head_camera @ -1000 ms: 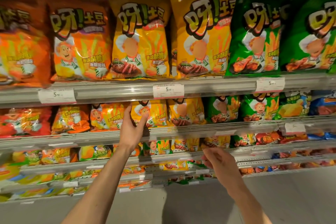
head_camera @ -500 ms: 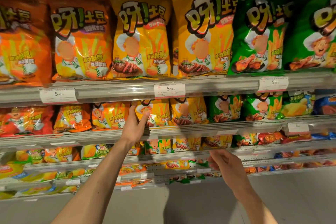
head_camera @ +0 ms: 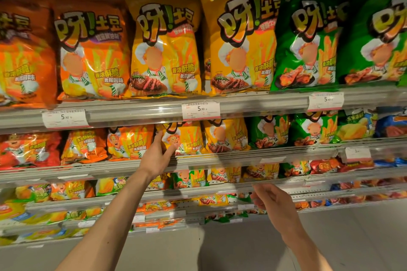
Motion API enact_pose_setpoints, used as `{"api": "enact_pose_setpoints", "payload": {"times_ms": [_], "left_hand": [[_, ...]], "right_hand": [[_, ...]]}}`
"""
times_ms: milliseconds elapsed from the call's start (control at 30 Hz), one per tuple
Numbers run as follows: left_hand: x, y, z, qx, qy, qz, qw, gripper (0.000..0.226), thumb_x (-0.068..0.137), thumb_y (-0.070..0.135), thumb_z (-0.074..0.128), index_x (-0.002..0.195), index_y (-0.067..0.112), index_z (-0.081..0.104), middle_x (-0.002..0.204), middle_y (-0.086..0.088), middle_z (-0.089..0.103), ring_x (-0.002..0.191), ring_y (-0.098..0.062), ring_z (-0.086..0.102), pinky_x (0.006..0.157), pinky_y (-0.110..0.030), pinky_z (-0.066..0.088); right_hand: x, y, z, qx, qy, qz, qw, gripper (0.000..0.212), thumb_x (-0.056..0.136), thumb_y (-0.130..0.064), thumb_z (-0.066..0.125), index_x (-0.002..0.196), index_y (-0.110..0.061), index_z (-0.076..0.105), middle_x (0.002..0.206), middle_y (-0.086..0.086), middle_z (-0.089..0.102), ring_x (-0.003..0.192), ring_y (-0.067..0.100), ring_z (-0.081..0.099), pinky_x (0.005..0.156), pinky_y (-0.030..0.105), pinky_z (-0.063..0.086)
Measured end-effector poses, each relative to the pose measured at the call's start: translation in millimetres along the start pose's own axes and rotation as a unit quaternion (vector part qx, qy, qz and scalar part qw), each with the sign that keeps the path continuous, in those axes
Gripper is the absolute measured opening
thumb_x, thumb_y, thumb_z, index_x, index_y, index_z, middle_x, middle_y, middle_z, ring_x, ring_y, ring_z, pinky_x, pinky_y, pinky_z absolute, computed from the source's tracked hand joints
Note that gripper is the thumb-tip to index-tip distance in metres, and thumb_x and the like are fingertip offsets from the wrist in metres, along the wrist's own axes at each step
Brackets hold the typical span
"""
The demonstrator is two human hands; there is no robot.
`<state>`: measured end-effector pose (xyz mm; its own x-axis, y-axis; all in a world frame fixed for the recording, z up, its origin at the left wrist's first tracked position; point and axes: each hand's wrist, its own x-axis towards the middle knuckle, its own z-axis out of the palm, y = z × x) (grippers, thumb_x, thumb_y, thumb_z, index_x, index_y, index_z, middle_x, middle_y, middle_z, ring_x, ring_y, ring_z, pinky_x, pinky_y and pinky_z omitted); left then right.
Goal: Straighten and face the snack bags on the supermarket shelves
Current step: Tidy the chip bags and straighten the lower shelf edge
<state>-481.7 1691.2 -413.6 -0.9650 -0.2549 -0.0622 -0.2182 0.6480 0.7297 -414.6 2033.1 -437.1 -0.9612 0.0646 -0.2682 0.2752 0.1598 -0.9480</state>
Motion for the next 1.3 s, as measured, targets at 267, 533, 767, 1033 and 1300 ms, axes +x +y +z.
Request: {"api": "enact_pose_setpoints", "payload": {"times_ms": [267, 533, 767, 1033, 1300], "left_hand": [[-24.2, 0.3, -4.3, -0.045, 0.061, 0.019, 0.997, 0.07, 0.1, 0.037, 0.064, 0.158, 0.015, 0.033, 0.149, -0.011, 0.052, 0.134, -0.029, 0.052, 0.111, -0.047, 0.046], [-79.0, 3.5, 2.0, -0.211, 0.125, -0.044, 0.968, 0.031, 0.1, 0.028, 0.064, 0.129, 0.032, 0.053, 0.113, 0.018, 0.062, 0.106, 0.002, 0.06, 0.086, -0.019, 0.047], [-129.2, 8.6, 17.3, -0.33, 0.082, -0.095, 0.936, 0.021, 0.1, 0.019, 0.065, 0.118, 0.028, 0.066, 0.106, -0.004, 0.076, 0.106, -0.02, 0.073, 0.105, -0.048, 0.052], [-135.3, 44.5, 37.6, -0.34, 0.061, -0.071, 0.936, 0.021, 0.099, 0.018, 0.066, 0.118, 0.026, 0.067, 0.094, 0.008, 0.078, 0.095, -0.006, 0.074, 0.094, -0.033, 0.054], [-149.3, 129.9, 103.4, -0.336, 0.083, -0.039, 0.937, 0.016, 0.099, 0.019, 0.065, 0.115, 0.022, 0.069, 0.094, 0.017, 0.077, 0.093, -0.003, 0.073, 0.087, -0.021, 0.055]], "right_hand": [[5.4, 0.3, 1.2, -0.006, -0.008, -0.001, 1.0, 0.015, 0.1, -0.018, 0.065, 0.092, -0.009, 0.074, 0.076, 0.001, 0.076, 0.064, 0.005, 0.068, 0.061, 0.015, 0.054], [6.0, -7.1, -5.0, -0.013, 0.003, -0.002, 1.0, 0.013, 0.099, -0.025, 0.066, 0.098, -0.016, 0.074, 0.083, -0.005, 0.078, 0.073, 0.007, 0.072, 0.063, 0.015, 0.055], [-7.0, -17.0, -30.0, 0.011, 0.026, -0.019, 0.999, 0.014, 0.098, -0.025, 0.065, 0.104, -0.017, 0.074, 0.087, 0.0, 0.079, 0.084, 0.018, 0.075, 0.075, 0.025, 0.058], [-21.2, -21.1, -75.3, 0.021, 0.052, -0.051, 0.997, 0.015, 0.1, -0.02, 0.062, 0.103, -0.012, 0.074, 0.089, 0.006, 0.079, 0.085, 0.02, 0.074, 0.077, 0.034, 0.058], [7.9, -8.4, -168.0, 0.049, 0.042, -0.07, 0.995, 0.011, 0.098, -0.025, 0.066, 0.098, -0.023, 0.077, 0.086, 0.0, 0.078, 0.084, 0.016, 0.074, 0.07, 0.021, 0.059]]}}
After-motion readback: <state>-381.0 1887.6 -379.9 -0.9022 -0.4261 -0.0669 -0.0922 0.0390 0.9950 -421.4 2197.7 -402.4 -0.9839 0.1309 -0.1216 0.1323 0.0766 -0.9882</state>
